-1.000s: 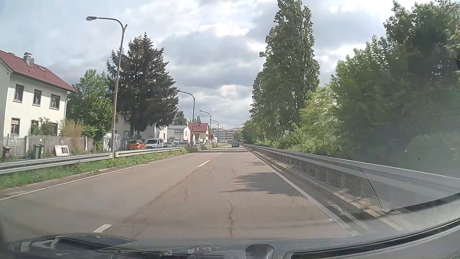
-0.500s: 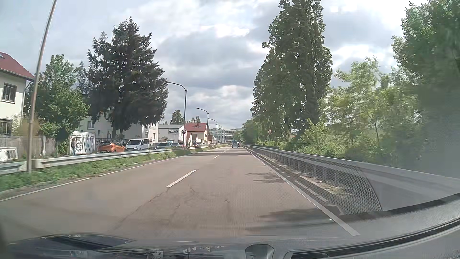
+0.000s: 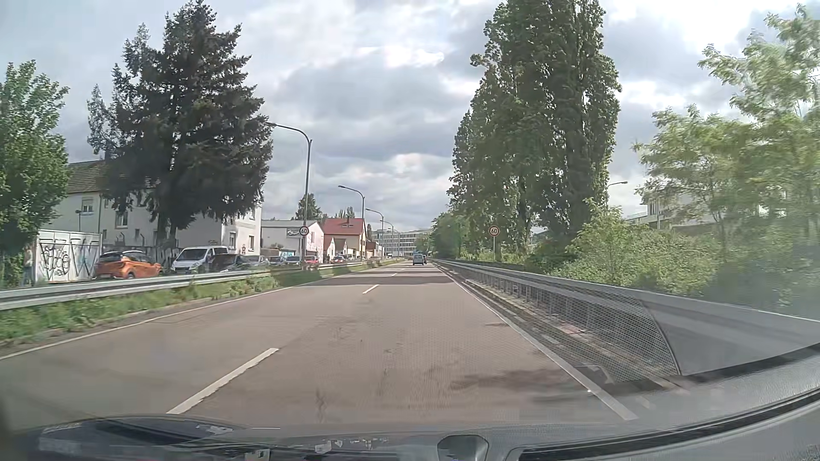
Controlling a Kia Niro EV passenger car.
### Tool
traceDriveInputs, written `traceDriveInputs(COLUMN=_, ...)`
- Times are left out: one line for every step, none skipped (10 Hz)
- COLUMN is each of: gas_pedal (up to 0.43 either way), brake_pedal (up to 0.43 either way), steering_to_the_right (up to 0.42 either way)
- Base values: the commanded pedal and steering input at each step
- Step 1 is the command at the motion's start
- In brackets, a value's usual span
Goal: Follow the waypoints while adhering to traffic rules and regulations
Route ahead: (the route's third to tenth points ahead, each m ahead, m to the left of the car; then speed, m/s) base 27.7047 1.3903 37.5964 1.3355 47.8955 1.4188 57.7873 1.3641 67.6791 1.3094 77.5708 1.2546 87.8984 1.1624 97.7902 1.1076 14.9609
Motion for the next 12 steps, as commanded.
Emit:
traceDriveInputs(gas_pedal=0.067, brake_pedal=0.0, steering_to_the_right=0.003)
traceDriveInputs(gas_pedal=0.079, brake_pedal=0.0, steering_to_the_right=0.003)
traceDriveInputs(gas_pedal=0.079, brake_pedal=0.0, steering_to_the_right=0.002)
traceDriveInputs(gas_pedal=0.087, brake_pedal=0.0, steering_to_the_right=0.0)
traceDriveInputs(gas_pedal=0.087, brake_pedal=0.0, steering_to_the_right=0.0)
traceDriveInputs(gas_pedal=0.087, brake_pedal=0.0, steering_to_the_right=0.0)
traceDriveInputs(gas_pedal=0.087, brake_pedal=0.0, steering_to_the_right=0.0)
traceDriveInputs(gas_pedal=0.098, brake_pedal=0.0, steering_to_the_right=0.0)
traceDriveInputs(gas_pedal=0.098, brake_pedal=0.0, steering_to_the_right=0.0)
traceDriveInputs(gas_pedal=0.11, brake_pedal=0.0, steering_to_the_right=0.0)
traceDriveInputs(gas_pedal=0.11, brake_pedal=0.0, steering_to_the_right=0.0)
traceDriveInputs(gas_pedal=0.11, brake_pedal=0.0, steering_to_the_right=0.0)
